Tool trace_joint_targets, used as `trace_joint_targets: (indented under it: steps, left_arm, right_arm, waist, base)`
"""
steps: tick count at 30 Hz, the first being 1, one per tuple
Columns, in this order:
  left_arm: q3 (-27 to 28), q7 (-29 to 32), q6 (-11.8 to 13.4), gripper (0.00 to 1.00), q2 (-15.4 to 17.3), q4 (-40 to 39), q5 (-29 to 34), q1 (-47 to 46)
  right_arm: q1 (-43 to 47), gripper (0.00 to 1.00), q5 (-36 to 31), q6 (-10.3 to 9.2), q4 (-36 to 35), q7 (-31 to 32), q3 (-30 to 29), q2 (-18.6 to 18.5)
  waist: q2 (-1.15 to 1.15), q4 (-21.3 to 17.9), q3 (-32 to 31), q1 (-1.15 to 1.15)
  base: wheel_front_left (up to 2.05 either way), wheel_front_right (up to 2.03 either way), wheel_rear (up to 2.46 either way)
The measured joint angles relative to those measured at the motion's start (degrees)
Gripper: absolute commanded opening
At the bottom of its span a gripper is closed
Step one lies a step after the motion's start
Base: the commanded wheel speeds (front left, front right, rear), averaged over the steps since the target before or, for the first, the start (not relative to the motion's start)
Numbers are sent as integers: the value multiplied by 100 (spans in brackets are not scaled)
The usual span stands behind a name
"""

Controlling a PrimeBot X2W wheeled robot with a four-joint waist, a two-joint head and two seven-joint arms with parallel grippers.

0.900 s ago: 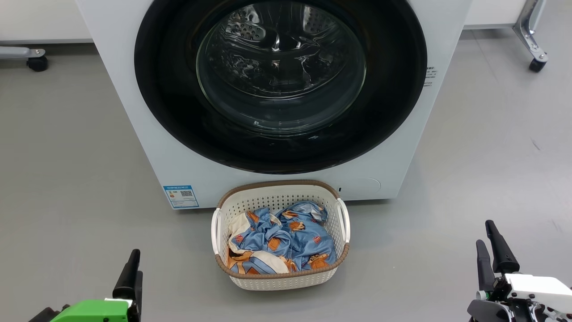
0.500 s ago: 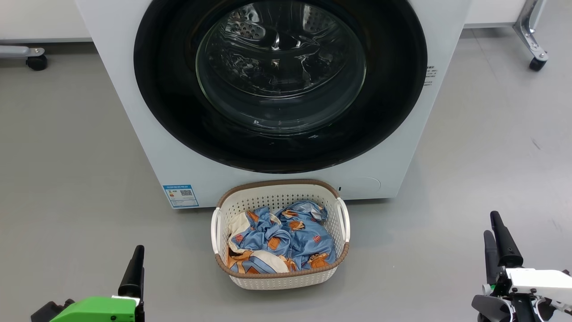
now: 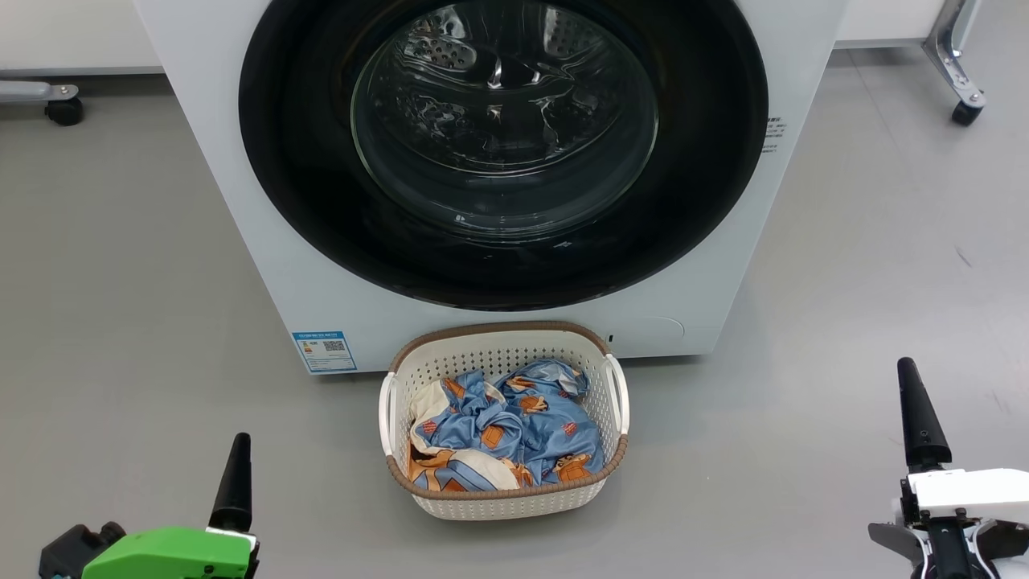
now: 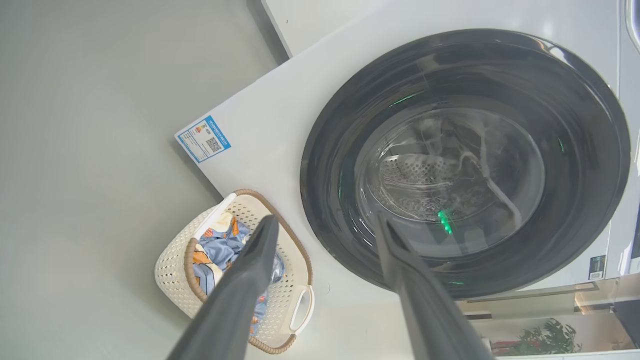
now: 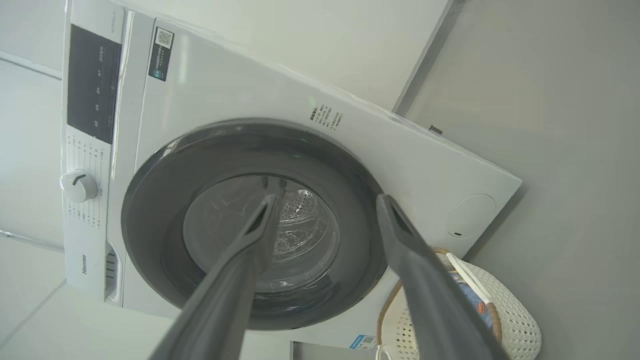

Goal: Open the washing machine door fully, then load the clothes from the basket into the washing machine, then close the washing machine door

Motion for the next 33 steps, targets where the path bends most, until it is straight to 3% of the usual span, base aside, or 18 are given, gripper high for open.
trace_joint_targets:
  steps: [17,33]
  left_arm:
    - [129,-260,-1,100,-30,-115,1648,-25]
    - [116,-512,-2,100,-46,-354,3662,-25]
  right_arm:
    - [-2,100,-2085,1,-434,-282,49,-49]
    - [1,100,-4060,4,-776,-558,328,-166]
  waist:
    - [0,-43,-2,0]
    - [0,-66,21,0]
  base:
    - [0,0,0]
    - [0,0,0]
